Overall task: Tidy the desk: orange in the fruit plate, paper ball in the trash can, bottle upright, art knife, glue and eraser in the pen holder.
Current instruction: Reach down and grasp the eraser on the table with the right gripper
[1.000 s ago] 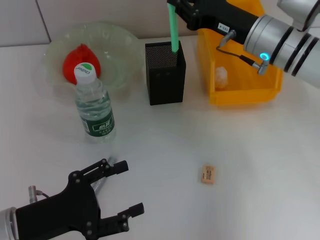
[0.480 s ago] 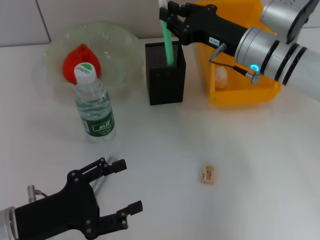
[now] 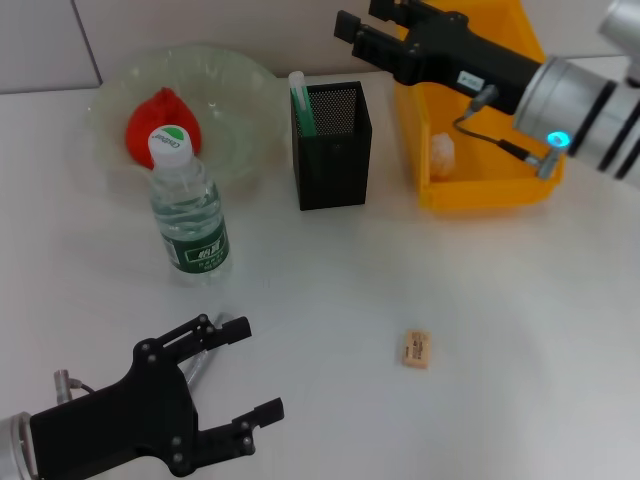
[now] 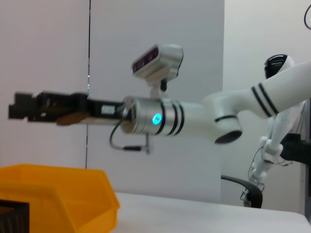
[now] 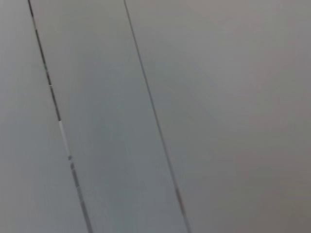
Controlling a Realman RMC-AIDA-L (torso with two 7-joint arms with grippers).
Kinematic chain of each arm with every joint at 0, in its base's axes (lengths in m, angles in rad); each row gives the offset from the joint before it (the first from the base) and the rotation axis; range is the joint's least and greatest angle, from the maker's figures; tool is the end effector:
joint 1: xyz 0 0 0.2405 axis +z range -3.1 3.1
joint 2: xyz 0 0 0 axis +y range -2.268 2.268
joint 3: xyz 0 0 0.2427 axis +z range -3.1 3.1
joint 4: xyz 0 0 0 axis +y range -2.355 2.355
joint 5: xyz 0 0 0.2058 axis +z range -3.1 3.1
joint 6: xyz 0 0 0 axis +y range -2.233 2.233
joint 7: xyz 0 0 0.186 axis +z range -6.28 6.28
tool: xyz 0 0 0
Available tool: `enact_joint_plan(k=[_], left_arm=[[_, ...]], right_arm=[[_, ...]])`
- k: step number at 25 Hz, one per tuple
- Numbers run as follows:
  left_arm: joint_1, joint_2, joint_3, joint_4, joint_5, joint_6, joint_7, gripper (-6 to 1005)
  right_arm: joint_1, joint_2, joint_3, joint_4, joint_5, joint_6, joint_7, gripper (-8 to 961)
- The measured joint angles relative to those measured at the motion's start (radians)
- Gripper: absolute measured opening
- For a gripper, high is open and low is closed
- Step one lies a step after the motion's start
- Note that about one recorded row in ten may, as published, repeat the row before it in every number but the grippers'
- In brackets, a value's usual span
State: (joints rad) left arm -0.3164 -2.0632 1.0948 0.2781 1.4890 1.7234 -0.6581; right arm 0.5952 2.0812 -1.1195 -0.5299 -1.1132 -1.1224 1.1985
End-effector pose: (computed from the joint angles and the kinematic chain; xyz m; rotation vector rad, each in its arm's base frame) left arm -0.2390 0.2257 -0.0710 -2.6557 -0.1989 -1.1064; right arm 0.1669 0.4190 -0.0192 -2.2390 0.5934 1.0824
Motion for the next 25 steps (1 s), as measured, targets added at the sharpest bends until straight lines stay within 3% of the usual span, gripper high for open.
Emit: enact_joint_plan(k=[2,3,4,7,8,9,13,14,17,18,19,21,25], left_arm=[[0.001,0.001,0.0,-0.003,0.001,-0.014,0.0,815],[0.005,0.001,0.0,-0.004,0.0,-0.025,-0.001,815],[0.005,0.001,0.0,-0.004,0.0,-0.025,-0.001,815],[0.012,0.001,0.0,-0.005,-0.002,-0.03,-0.001,815],[0.015,0.001,0.0,-0.005,-0.001,-0.032,-0.001,815],[0.015,0.001,0.0,-0.005,-0.001,-0.032,-0.001,815],[0.015,0.002,0.003,-0.005,0.001,-0.042,-0.019,815],[0.015,0.002,0.003,-0.005,0.001,-0.042,-0.019,815],[0.018,0.002,0.007,-0.005,0.002,-0.059,-0.039,815],[0.019,0.002,0.007,-0.004,0.002,-0.062,-0.044,815],[0.022,0.005,0.008,-0.004,0.003,-0.065,-0.057,815],[0.025,0.008,0.008,-0.004,0.003,-0.067,-0.072,815],[0.035,0.013,0.005,0.0,0.004,-0.068,-0.105,815]], right_arm=[[-0.054,-0.003,-0.013,-0.14,-0.106,-0.01,0.169,565],[-0.096,-0.003,-0.01,-0.281,-0.241,-0.032,0.326,594],[-0.096,-0.003,-0.01,-0.281,-0.241,-0.032,0.326,622],[-0.128,-0.003,0.027,-0.518,-0.526,-0.146,0.614,695],[-0.115,-0.005,0.06,-0.635,-0.684,-0.25,0.764,710],[-0.115,-0.005,0.06,-0.635,-0.684,-0.25,0.764,726],[-0.026,-0.022,0.09,-0.867,-1.031,-0.547,1.014,772],[-0.026,-0.022,0.09,-0.867,-1.031,-0.547,1.014,771],[0.078,-0.035,0.089,-0.935,-1.218,-0.724,1.084,768],[0.151,-0.04,0.082,-0.924,-1.3,-0.812,1.096,767],[0.151,-0.04,0.082,-0.924,-1.3,-0.812,1.096,767],[0.231,-0.039,0.055,-0.885,-1.381,-0.866,1.097,765],[0.271,-0.031,-0.02,-0.844,-1.446,-0.862,1.095,762]])
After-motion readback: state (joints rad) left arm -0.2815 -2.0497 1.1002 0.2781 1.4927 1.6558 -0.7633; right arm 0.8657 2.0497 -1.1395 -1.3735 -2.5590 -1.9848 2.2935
